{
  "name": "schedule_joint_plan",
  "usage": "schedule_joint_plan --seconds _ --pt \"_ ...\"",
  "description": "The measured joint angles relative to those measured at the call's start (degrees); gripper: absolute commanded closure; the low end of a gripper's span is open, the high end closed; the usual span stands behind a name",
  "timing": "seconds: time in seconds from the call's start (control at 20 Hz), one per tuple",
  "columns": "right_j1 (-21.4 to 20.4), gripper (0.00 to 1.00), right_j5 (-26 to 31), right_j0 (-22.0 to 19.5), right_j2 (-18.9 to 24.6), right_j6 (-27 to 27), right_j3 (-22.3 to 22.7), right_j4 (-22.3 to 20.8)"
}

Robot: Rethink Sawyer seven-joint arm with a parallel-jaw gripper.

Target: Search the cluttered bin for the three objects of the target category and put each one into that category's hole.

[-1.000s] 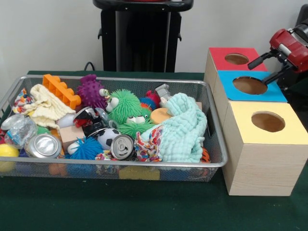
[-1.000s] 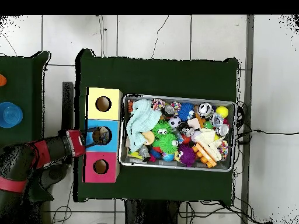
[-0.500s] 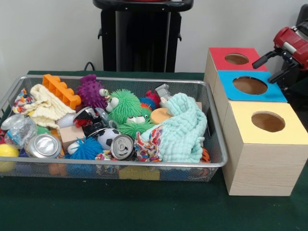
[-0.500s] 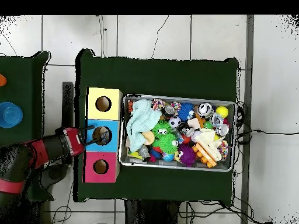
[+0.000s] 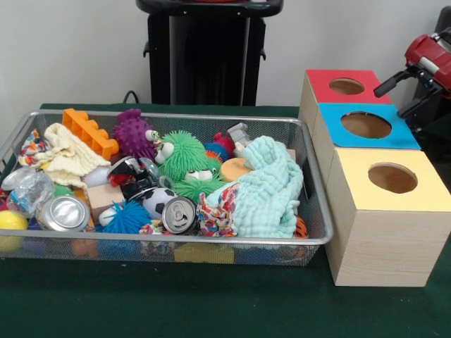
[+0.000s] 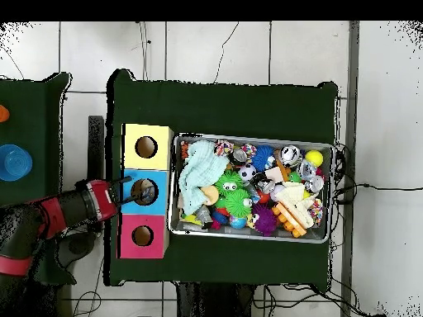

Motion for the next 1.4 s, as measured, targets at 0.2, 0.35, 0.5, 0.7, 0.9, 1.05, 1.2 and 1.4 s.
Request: schedule_joint_plan --seconds 0.2,0.35,0.5,0.7,0.9,1.05,1.2,1.4 --pt "-0.6 0.00 0.0 0.0 0.0 0.0 0.1 0.0" --pt "-1.5 0.00 -0.2 0.0 0.3 0.0 0.4 0.1" --pt "-4.3 0.00 -0.4 0.0 1.8 0.0 1.5 0.3" --pt "-8.0 0.00 -0.5 0.0 3.5 0.0 3.3 0.3" --pt "-12.4 0.00 -0.8 -0.1 5.4 0.0 5.2 0.3" --pt "-15.4 0.00 -1.4 -0.3 7.0 0.0 6.4 0.3" --pt "-19.2 0.00 -2.6 -0.9 9.2 0.0 8.1 0.3" --pt "-23.1 0.00 -4.2 -2.3 11.4 0.0 9.8 0.2"
